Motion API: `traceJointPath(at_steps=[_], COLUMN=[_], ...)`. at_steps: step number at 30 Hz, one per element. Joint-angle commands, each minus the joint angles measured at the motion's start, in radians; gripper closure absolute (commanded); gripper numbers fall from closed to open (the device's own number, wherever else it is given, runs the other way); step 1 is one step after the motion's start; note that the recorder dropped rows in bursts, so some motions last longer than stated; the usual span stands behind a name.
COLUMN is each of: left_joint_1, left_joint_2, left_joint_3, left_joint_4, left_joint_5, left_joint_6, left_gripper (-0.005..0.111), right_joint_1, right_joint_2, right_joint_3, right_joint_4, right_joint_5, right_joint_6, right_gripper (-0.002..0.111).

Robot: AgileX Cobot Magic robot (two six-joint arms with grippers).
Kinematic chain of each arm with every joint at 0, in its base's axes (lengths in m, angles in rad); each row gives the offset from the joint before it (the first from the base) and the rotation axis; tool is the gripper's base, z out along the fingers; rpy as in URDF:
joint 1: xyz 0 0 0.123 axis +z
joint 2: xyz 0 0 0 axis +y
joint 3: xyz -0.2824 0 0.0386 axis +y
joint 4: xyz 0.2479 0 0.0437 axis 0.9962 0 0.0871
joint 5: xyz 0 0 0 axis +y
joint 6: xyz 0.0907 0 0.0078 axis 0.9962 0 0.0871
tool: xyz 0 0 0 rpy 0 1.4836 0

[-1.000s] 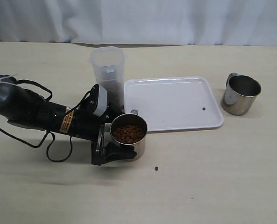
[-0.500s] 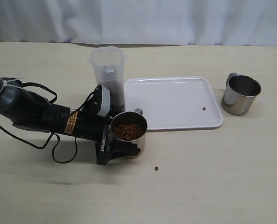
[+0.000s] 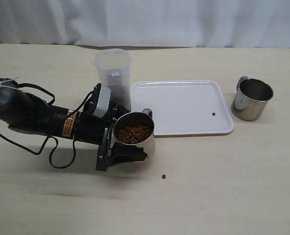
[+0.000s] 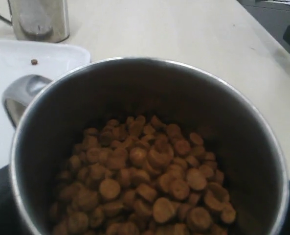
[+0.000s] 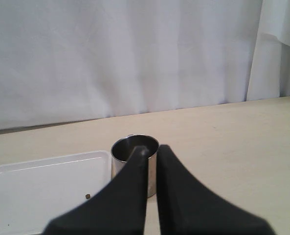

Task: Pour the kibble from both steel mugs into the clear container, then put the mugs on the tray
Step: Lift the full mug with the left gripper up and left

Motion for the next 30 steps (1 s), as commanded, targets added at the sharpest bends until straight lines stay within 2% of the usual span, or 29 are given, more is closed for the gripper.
traceJointPath(at_steps=[1, 17, 21, 23, 26, 30], left_joint_1=[0.006, 0.006, 0.006, 0.006, 0.006, 0.006], left_joint_2=[-0.070, -0.437, -0.569, -0.643, -0.738, -0.873], left_joint_3=[-0.004, -0.004, -0.004, -0.003, 0.017, 0.104], left_joint_4=[0.063, 0.165, 0.243, 0.314, 0.317, 0.317], left_joint_5=[-0.055, -0.055, -0.055, 0.021, 0.179, 0.489], left_joint_6=[-0.047, -0.528, -0.696, -0.796, -0.957, -1.028], left_gripper=[0.104, 0.105, 0.105, 0.105, 0.107, 0.107], right_joint_1=[0.004, 0.004, 0.004, 0.004, 0.004, 0.004], right_joint_2=[-0.003, -0.003, -0.003, -0.003, -0.003, -0.003], right_joint_3=[0.004, 0.004, 0.004, 0.004, 0.004, 0.004], right_joint_4=[-0.006, -0.006, -0.006, -0.006, -0.006, -0.006], right_joint_5=[-0.002, -0.002, -0.002, -0.002, -0.002, -0.002], right_joint_6=[-0.010, -0.010, -0.010, -0.010, -0.010, -0.010], right_gripper=[0.103, 0.103, 0.103, 0.103, 0.103, 0.103])
